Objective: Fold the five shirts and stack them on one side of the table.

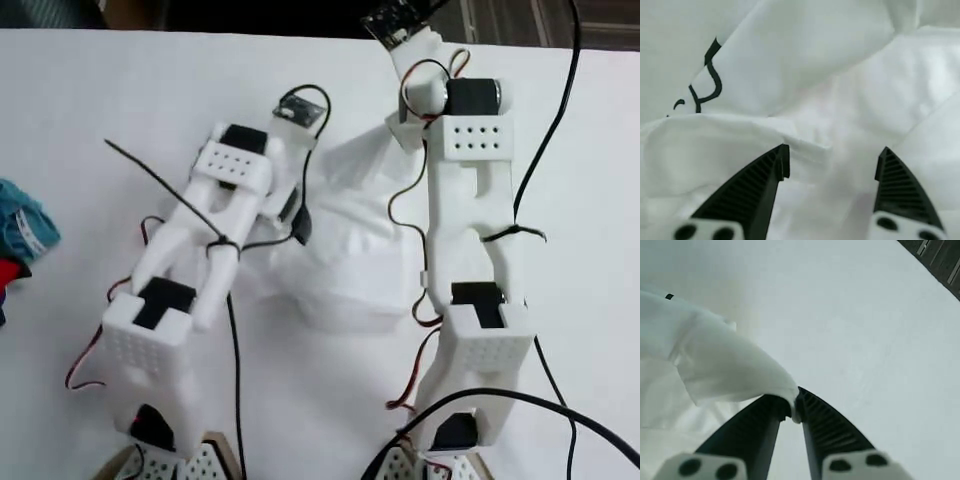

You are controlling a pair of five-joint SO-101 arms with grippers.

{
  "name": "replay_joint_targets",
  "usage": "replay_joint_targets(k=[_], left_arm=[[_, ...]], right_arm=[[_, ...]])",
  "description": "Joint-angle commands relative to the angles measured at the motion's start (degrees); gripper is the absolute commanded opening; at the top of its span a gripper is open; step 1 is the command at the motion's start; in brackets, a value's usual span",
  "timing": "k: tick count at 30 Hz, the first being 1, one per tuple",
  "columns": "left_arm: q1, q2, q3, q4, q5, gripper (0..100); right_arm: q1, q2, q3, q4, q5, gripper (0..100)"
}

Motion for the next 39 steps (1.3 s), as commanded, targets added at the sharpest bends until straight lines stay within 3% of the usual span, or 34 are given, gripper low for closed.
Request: replay_joint_targets(k=[1,7,24,29,34,39], left_arm=[[-0.1,-3.5,0.7,-3.5,0.7,29],[-2.3,-3.5,0.8,-6.0,0.4,21],[-3.9,-3.4,2.9,-5.0,-3.6,21],[-4.6,-3.6,5.8,-5.4,-3.6,3],[-9.1,-4.9,3.1,-4.0,-3.6,3],[-14.0,-10.1,-5.7,2.7,-3.6,3]], right_arm=[[0.4,-0.7,-2.2,-0.7,0.0,2.0],[0.5,-0.7,-2.1,-0.6,0.1,2.0],[0.4,-0.9,-2.1,-0.7,0.2,2.0],[0.4,-0.8,-2.1,-0.7,0.1,2.0],[0.6,-0.4,-1.9,-0.7,-0.1,2.0],[2.2,-2.0,-3.8,-0.7,0.0,2.0]])
